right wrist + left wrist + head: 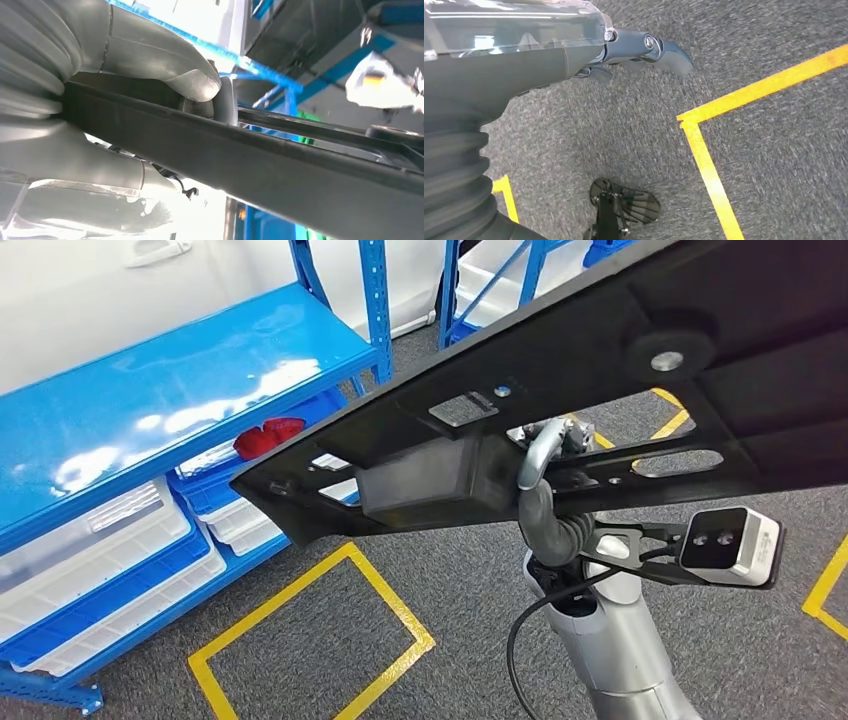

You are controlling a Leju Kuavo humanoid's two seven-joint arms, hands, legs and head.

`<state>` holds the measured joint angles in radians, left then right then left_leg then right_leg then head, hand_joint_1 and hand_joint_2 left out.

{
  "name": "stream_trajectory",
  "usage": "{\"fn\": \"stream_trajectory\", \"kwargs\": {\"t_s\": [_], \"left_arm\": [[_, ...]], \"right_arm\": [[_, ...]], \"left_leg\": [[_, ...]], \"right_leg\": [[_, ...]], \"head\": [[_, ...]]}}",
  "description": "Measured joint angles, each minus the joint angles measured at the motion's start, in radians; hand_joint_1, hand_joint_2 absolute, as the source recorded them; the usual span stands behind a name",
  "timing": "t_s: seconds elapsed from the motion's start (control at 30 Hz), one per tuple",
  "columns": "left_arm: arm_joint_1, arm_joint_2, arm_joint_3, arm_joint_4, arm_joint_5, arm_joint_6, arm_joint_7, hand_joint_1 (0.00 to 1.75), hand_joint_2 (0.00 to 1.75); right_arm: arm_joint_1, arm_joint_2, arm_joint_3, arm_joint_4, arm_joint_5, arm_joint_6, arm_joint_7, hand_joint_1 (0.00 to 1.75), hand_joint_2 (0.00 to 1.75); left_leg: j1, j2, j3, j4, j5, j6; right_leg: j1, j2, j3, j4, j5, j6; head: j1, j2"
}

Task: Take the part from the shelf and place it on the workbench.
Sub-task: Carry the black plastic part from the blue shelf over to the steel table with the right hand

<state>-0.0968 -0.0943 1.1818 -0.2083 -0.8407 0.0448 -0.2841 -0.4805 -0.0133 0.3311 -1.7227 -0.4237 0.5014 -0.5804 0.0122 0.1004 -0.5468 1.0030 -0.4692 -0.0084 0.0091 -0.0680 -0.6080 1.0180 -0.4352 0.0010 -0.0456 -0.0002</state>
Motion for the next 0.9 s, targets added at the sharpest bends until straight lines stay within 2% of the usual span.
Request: {"fn": "stream_trajectory", "kwargs": {"t_s": [0.03, 0.07, 0.13, 0.2, 0.23, 0.27, 0.3, 0.33, 0.37, 0.43, 0.47, 0.5, 0.57, 0.6, 0.63, 0.7, 0.73, 0.77, 0.8, 0.83, 0.87, 0.9], "left_arm": [[-0.001, 0.000, 0.000, 0.000, 0.000, 0.000, 0.000, 0.00, 1.75], [-0.003, 0.000, 0.000, 0.000, 0.000, -0.001, -0.002, 0.00, 1.75], [-0.005, 0.000, 0.000, 0.000, -0.001, -0.002, -0.008, 0.00, 1.75], [-0.003, 0.001, 0.000, 0.000, -0.002, -0.004, -0.017, 0.00, 1.75], [-0.001, 0.001, 0.000, 0.000, -0.004, -0.005, -0.019, 0.00, 1.75], [0.000, 0.002, -0.001, 0.000, -0.007, -0.006, -0.021, 0.00, 1.75], [0.000, 0.004, -0.002, 0.000, -0.012, -0.007, -0.020, 0.00, 1.75], [-0.002, 0.004, -0.005, 0.000, -0.019, -0.009, -0.019, 0.00, 1.75], [-0.003, 0.006, -0.008, 0.000, -0.025, -0.010, -0.016, 0.00, 1.75], [-0.006, 0.008, -0.018, 0.000, -0.036, -0.014, -0.012, 0.00, 1.75], [-0.007, 0.009, -0.022, 0.000, -0.039, -0.016, -0.012, 0.00, 1.75], [-0.008, 0.011, -0.025, 0.000, -0.040, -0.017, -0.011, 0.00, 1.75], [-0.013, 0.013, -0.028, 0.000, -0.041, -0.020, -0.011, 0.00, 1.75], [-0.016, 0.014, -0.030, 0.000, -0.042, -0.021, -0.011, 0.00, 1.75], [-0.019, 0.015, -0.032, 0.000, -0.041, -0.023, -0.012, 0.00, 1.75], [-0.018, 0.018, -0.035, 0.000, -0.038, -0.027, -0.013, 0.00, 1.75], [-0.016, 0.019, -0.036, 0.000, -0.035, -0.029, -0.013, 0.00, 1.75], [-0.015, 0.020, -0.036, 0.000, -0.032, -0.032, -0.015, 0.00, 1.75], [-0.014, 0.021, -0.036, 0.000, -0.029, -0.035, -0.016, 0.00, 1.75], [-0.014, 0.022, -0.036, 0.000, -0.028, -0.038, -0.018, 0.00, 1.75], [-0.015, 0.022, -0.036, 0.000, -0.027, -0.040, -0.020, 0.00, 1.75], [-0.015, 0.022, -0.036, 0.000, -0.026, -0.041, -0.020, 0.00, 1.75]], "right_arm": [[-0.002, 0.001, -0.005, 0.008, 0.001, 0.000, 0.001, 1.75, 1.75], [-0.002, 0.001, -0.009, 0.014, 0.002, 0.001, 0.001, 1.75, 1.75], [-0.007, 0.006, -0.016, 0.025, 0.006, 0.002, 0.003, 1.75, 1.75], [-0.011, 0.016, -0.019, 0.035, 0.019, 0.006, 0.007, 1.75, 1.75], [-0.011, 0.020, -0.019, 0.041, 0.031, 0.007, 0.010, 1.75, 1.75], [-0.010, 0.023, -0.019, 0.048, 0.044, 0.007, 0.011, 1.75, 1.75], [-0.007, 0.023, -0.020, 0.053, 0.057, 0.005, 0.010, 1.75, 1.75], [-0.005, 0.023, -0.021, 0.057, 0.071, 0.002, 0.007, 1.75, 1.75], [-0.003, 0.023, -0.023, 0.058, 0.085, -0.002, 0.003, 1.75, 1.75], [-0.001, 0.023, -0.027, 0.057, 0.121, -0.013, -0.002, 1.75, 1.75], [-0.001, 0.023, -0.028, 0.054, 0.138, -0.019, 0.002, 1.75, 1.75], [0.001, 0.022, -0.029, 0.050, 0.151, -0.023, 0.006, 1.75, 1.75], [0.004, 0.020, -0.030, 0.041, 0.163, -0.027, 0.017, 1.75, 1.75], [0.004, 0.017, -0.032, 0.035, 0.168, -0.029, 0.020, 1.75, 1.75], [0.002, 0.015, -0.033, 0.031, 0.175, -0.031, 0.028, 1.75, 1.75], [-0.005, 0.010, -0.034, 0.026, 0.197, -0.037, 0.051, 1.75, 1.75], [-0.009, 0.007, -0.033, 0.027, 0.211, -0.038, 0.068, 1.75, 1.75], [-0.013, 0.002, -0.031, 0.028, 0.225, -0.038, 0.084, 1.75, 1.75], [-0.020, -0.003, -0.030, 0.031, 0.236, -0.038, 0.098, 1.75, 1.75], [-0.028, -0.009, -0.028, 0.034, 0.244, -0.039, 0.109, 1.75, 1.75], [-0.038, -0.013, -0.027, 0.036, 0.247, -0.039, 0.116, 1.75, 1.75], [-0.048, -0.016, -0.026, 0.037, 0.248, -0.039, 0.118, 1.75, 1.75]], "left_leg": [[0.000, 0.010, 0.002, -0.001, -0.001, -0.005], [0.001, 0.009, 0.003, 0.001, -0.006, -0.011], [0.005, -0.031, -0.011, 0.041, -0.037, -0.020], [0.008, -0.081, -0.066, 0.159, -0.099, -0.023], [0.008, -0.089, -0.099, 0.228, -0.125, -0.024], [0.008, -0.092, -0.124, 0.274, -0.134, -0.025], [0.008, -0.094, -0.135, 0.286, -0.124, -0.025], [0.008, -0.096, -0.127, 0.256, -0.094, -0.024], [0.009, -0.105, -0.104, 0.195, -0.052, -0.022], [0.013, -0.149, -0.053, 0.071, 0.002, -0.017], [0.013, -0.167, -0.038, 0.037, 0.010, -0.015], [0.012, -0.175, -0.033, 0.026, 0.006, -0.012], [0.012, -0.155, -0.029, 0.019, 0.010, -0.003], [0.014, -0.144, -0.026, 0.014, 0.013, 0.004], [0.015, -0.131, -0.023, 0.008, 0.016, 0.011], [0.014, -0.105, -0.019, 0.002, 0.017, 0.021], [0.012, -0.091, -0.019, 0.002, 0.016, 0.022], [0.011, -0.078, -0.019, 0.003, 0.015, 0.023], [0.010, -0.064, -0.018, 0.003, 0.014, 0.023], [0.010, -0.052, -0.017, 0.003, 0.012, 0.022], [0.010, -0.042, -0.015, 0.003, 0.011, 0.020], [0.010, -0.032, -0.012, 0.003, 0.008, 0.017]], "right_leg": [[0.000, 0.012, -0.003, -0.001, 0.002, -0.007], [-0.002, 0.023, -0.003, -0.003, 0.004, -0.012], [-0.008, 0.044, 0.000, -0.011, 0.008, -0.026], [-0.010, 0.068, 0.001, -0.013, 0.011, -0.034], [-0.009, 0.081, 0.001, -0.013, 0.011, -0.037], [-0.007, 0.096, 0.001, -0.011, 0.010, -0.037], [-0.007, 0.111, 0.001, -0.009, 0.010, -0.037], [-0.006, 0.125, 0.002, -0.006, 0.009, -0.036], [-0.007, 0.139, 0.002, -0.002, 0.007, -0.034], [-0.008, 0.165, -0.003, 0.008, 0.003, -0.026], [-0.009, 0.177, -0.007, 0.011, 0.002, -0.021], [-0.011, 0.188, -0.012, 0.012, 0.004, -0.015], [-0.015, 0.205, -0.017, 0.010, 0.009, -0.002], [-0.013, 0.192, -0.021, 0.016, 0.004, 0.003], [-0.011, 0.167, -0.033, 0.040, -0.011, 0.008], [-0.011, 0.103, -0.086, 0.149, -0.067, 0.016], [-0.014, 0.086, -0.121, 0.218, -0.095, 0.019], [-0.017, 0.079, -0.149, 0.270, -0.110, 0.022], [-0.020, 0.074, -0.161, 0.290, -0.107, 0.024], [-0.022, 0.070, -0.150, 0.269, -0.087, 0.025], [-0.023, 0.060, -0.119, 0.209, -0.053, 0.024], [-0.021, 0.039, -0.079, 0.132, -0.023, 0.020]], "head": [[0.000, 0.000], [0.000, 0.000], [0.000, 0.000], [0.000, 0.000], [0.000, 0.000], [0.000, 0.000], [0.000, 0.000], [0.000, 0.000], [0.000, 0.000], [0.000, 0.000], [0.000, 0.000], [0.000, 0.000], [0.000, 0.000], [0.000, 0.000], [0.000, 0.000], [0.000, 0.000], [0.000, 0.000], [0.000, 0.000], [0.000, 0.000], [0.000, 0.000], [0.000, 0.000], [0.000, 0.000]]}}
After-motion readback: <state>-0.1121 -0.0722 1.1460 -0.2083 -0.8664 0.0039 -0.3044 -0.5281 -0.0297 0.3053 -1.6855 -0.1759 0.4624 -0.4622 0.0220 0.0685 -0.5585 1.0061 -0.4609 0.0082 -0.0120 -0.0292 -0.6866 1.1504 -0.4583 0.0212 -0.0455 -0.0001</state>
